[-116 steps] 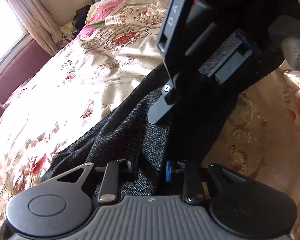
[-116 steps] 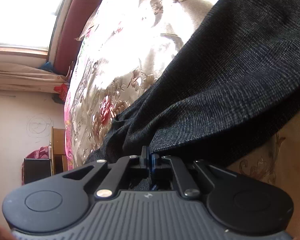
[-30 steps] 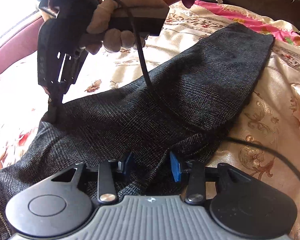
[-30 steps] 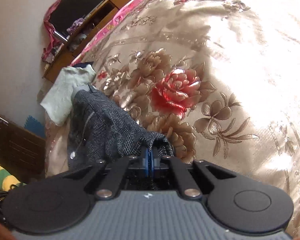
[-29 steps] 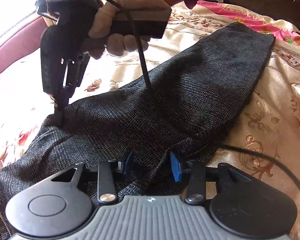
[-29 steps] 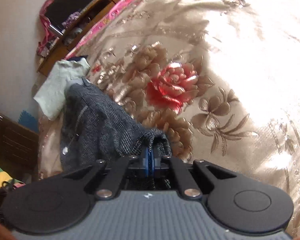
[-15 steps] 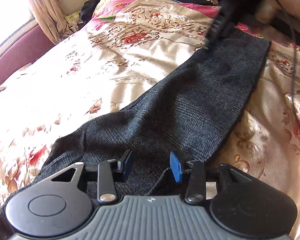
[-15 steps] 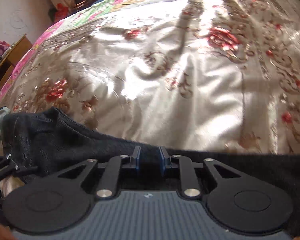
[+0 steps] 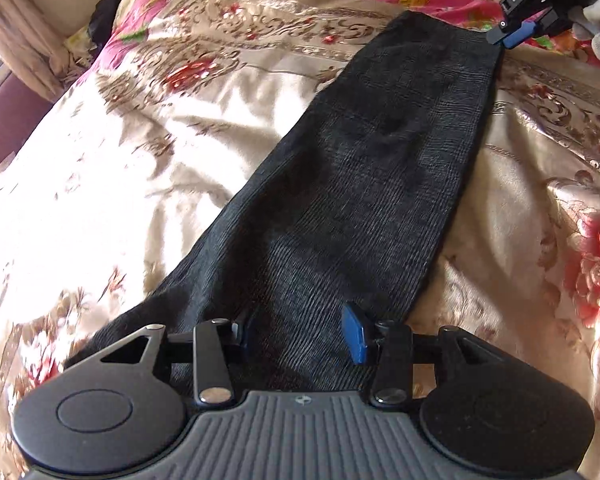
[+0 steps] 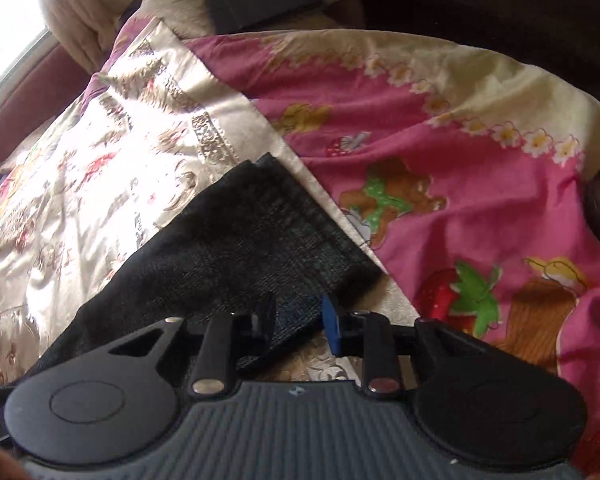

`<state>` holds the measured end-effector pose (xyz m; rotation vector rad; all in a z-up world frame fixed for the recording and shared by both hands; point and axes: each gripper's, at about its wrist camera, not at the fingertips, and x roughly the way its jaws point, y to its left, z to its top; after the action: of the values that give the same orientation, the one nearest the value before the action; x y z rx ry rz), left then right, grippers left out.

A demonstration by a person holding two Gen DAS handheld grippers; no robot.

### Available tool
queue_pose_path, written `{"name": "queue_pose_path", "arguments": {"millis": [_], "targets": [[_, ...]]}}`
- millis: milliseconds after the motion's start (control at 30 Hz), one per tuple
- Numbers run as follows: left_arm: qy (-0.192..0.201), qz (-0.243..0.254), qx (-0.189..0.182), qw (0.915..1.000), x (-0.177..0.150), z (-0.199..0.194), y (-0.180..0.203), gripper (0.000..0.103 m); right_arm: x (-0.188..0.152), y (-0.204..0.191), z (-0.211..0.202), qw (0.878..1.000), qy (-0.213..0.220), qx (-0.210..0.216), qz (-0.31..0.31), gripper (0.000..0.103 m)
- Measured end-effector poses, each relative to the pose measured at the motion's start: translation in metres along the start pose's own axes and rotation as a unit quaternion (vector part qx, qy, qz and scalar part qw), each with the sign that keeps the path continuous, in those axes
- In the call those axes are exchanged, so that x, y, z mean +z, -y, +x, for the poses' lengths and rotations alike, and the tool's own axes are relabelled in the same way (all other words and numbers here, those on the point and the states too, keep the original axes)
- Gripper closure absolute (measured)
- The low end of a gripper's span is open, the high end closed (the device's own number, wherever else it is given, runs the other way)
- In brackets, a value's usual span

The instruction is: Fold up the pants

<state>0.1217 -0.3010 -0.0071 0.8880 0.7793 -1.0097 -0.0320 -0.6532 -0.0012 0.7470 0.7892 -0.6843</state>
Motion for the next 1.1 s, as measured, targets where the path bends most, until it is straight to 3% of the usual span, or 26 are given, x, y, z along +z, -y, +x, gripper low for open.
{"name": "queue_pose_path", "arguments": {"millis": [67, 267, 367, 467, 533, 667, 800, 967, 1100], "targets": [[-0.001, 0.024, -0.003, 0.9997, 0.015, 0.008, 0.016, 0.046, -0.001, 0.013, 0.004, 1.0, 0.02, -0.006, 0.004, 0.075], [0.027, 0.075, -0.023, 0.9965, 0.048, 0.015, 0.053, 0.046, 0.002, 0.024, 0.009, 0.999, 0.018, 0.023, 0.025, 0.071], [0.058, 0.098, -0.037, 0.9929, 0.065, 0.014, 0.062, 0.045, 0.001, 0.025, -0.004, 0.999, 0.033, 0.02, 0.018, 0.069], [0.105, 0.112, -0.055, 0.9867, 0.095, 0.016, 0.065, 0.045, 0.002, 0.027, -0.006, 0.998, 0.034, 0.049, 0.027, 0.069], [0.131, 0.12, -0.064, 0.9819, 0.123, 0.025, 0.063, 0.044, 0.002, 0.026, 0.001, 0.996, 0.025, 0.071, 0.04, 0.069], [0.165, 0.149, -0.077, 0.9719, 0.173, 0.048, 0.065, 0.044, 0.001, 0.031, 0.012, 0.996, 0.02, 0.064, 0.062, 0.07], [0.173, 0.177, -0.105, 0.9632, 0.213, 0.078, 0.069, 0.041, -0.002, 0.043, 0.005, 0.993, 0.033, 0.071, 0.093, 0.068], [0.142, 0.171, -0.134, 0.9658, 0.249, 0.123, 0.077, 0.04, -0.003, 0.045, 0.015, 0.992, 0.039, 0.078, 0.09, 0.068], [0.189, 0.176, -0.119, 0.9586, 0.256, 0.115, 0.077, 0.04, -0.005, 0.053, 0.006, 0.989, 0.05, 0.096, 0.102, 0.068]]}}
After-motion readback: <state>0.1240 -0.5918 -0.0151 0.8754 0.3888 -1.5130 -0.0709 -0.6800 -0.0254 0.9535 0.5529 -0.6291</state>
